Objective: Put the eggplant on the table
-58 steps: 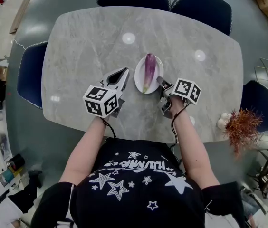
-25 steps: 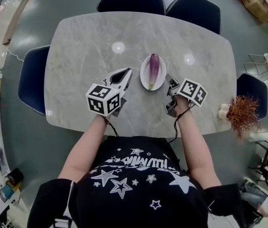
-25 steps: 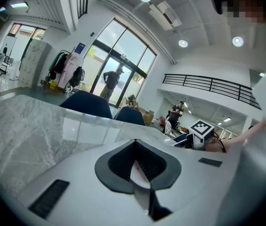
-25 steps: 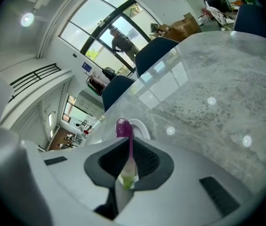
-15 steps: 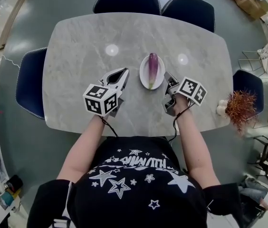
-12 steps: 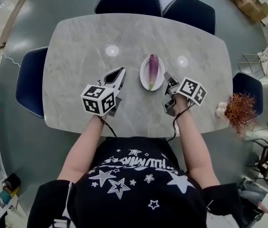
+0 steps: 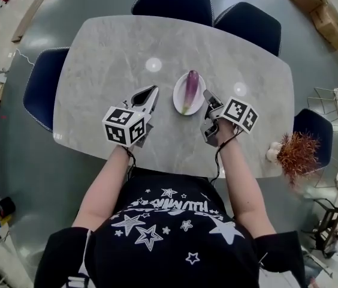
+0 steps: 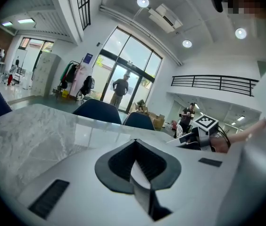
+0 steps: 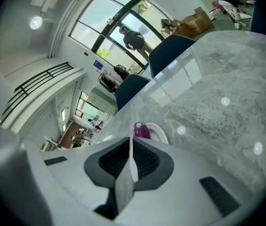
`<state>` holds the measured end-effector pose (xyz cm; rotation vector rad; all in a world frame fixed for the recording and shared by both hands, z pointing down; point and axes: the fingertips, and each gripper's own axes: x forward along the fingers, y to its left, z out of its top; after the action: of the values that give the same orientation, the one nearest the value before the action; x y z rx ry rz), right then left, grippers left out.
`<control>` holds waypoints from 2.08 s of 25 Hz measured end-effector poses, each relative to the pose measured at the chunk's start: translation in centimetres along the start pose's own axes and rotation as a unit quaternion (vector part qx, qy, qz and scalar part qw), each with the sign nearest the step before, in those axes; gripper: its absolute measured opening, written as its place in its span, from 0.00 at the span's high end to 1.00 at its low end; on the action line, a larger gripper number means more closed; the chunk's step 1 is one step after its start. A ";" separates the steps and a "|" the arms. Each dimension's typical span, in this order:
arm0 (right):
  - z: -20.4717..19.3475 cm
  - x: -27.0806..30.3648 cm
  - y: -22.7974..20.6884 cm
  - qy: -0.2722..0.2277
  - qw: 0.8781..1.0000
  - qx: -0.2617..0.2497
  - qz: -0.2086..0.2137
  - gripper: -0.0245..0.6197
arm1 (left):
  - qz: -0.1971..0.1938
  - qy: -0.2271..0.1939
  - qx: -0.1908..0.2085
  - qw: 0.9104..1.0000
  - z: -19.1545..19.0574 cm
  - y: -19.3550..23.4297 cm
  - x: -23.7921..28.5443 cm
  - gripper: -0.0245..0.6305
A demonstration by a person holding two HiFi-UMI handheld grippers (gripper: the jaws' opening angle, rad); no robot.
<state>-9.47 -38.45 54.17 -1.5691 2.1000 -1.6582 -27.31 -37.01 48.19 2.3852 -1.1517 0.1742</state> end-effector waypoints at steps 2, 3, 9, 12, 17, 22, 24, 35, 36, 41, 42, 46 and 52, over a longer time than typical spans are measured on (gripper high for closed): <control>-0.1 -0.3 0.3 0.015 1.000 -0.010 0.014 0.92 | 0.018 -0.009 -0.002 1.000 0.0 -0.6 -0.3 0.95; -0.2 -0.5 0.5 0.022 0.999 -0.014 0.022 0.92 | 0.028 -0.013 -0.005 1.000 -0.1 -1.0 -0.5 0.95; -0.6 -2.0 0.7 0.060 0.995 -0.041 0.063 0.92 | 0.062 -0.027 -0.011 0.998 -1.4 -4.4 -1.1 0.95; -0.9 -3.1 0.6 0.076 0.992 -0.050 0.086 0.92 | 0.076 -0.034 -0.014 0.996 -2.2 -6.4 -1.2 0.95; -2.1 -4.5 0.4 0.104 0.986 -0.063 0.115 0.92 | 0.109 -0.050 -0.013 0.993 -3.0 -8.7 -2.6 0.95; -3.5 -6.4 0.6 0.137 0.976 -0.088 0.144 0.92 | 0.147 -0.078 -0.015 0.986 -3.9 -11.5 -4.4 0.95; -4.2 -7.2 0.5 0.148 0.972 -0.097 0.152 0.92 | 0.155 -0.083 -0.016 0.984 -4.5 -12.8 -5.0 0.95; -6.3 -12.0 0.4 0.185 0.956 -0.134 0.184 0.92 | 0.193 -0.103 -0.029 0.975 -6.7 -18.4 -7.8 0.95; -6.2 -12.3 0.5 0.185 0.955 -0.136 0.186 0.92 | 0.195 -0.105 -0.029 0.975 -6.7 -18.8 -8.0 0.95; -6.1 -13.7 0.7 0.182 0.952 -0.149 0.195 0.92 | 0.197 -0.109 -0.026 0.974 -7.0 -20.5 -8.8 0.95; -6.2 -14.0 0.6 0.182 0.952 -0.149 0.195 0.92 | 0.198 -0.110 -0.026 0.974 -7.1 -20.7 -9.0 0.95; -6.6 -14.8 0.5 0.181 0.951 -0.152 0.197 0.92 | 0.201 -0.115 -0.025 0.972 -7.4 -21.3 -9.7 0.95; -6.6 -16.2 2.0 0.168 0.950 -0.161 0.207 0.95 | 0.202 -0.124 -0.018 0.971 -6.8 -21.9 -11.5 0.95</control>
<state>-6.61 -22.57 47.18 -0.8324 2.7455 -1.5744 -17.23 -14.09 42.44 2.1576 -1.7372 -0.0150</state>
